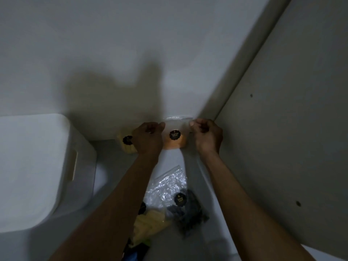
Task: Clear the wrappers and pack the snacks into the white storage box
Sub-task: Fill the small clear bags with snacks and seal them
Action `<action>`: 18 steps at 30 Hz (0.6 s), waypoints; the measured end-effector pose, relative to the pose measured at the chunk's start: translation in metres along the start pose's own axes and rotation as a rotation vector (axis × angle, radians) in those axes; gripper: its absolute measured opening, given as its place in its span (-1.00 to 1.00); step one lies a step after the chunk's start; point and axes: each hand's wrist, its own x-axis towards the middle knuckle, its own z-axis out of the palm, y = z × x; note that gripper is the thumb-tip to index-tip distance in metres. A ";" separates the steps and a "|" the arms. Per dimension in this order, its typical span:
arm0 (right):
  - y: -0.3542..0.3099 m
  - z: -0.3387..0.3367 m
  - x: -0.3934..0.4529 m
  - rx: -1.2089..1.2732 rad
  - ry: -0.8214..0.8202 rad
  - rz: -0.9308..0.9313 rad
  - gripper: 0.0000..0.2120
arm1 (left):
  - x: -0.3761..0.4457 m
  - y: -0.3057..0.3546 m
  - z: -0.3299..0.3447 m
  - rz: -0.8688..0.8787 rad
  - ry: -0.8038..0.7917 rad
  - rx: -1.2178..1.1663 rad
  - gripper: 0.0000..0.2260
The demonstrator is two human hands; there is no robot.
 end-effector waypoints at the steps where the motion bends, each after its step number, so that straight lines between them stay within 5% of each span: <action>1: 0.000 -0.002 -0.003 0.008 0.005 0.011 -0.88 | -0.002 0.000 -0.004 -0.002 0.003 0.001 -0.88; 11: 0.029 -0.012 -0.109 -0.101 -0.303 -0.008 -0.79 | -0.058 -0.043 -0.116 -0.049 0.055 0.305 -0.76; 15: 0.056 -0.005 -0.160 -0.311 -0.487 0.013 -0.92 | -0.085 -0.080 -0.150 -0.246 0.040 0.443 -0.51; 18: 0.072 0.000 -0.178 -0.503 -0.556 0.008 -0.77 | -0.096 -0.096 -0.155 -0.422 0.001 0.430 -0.40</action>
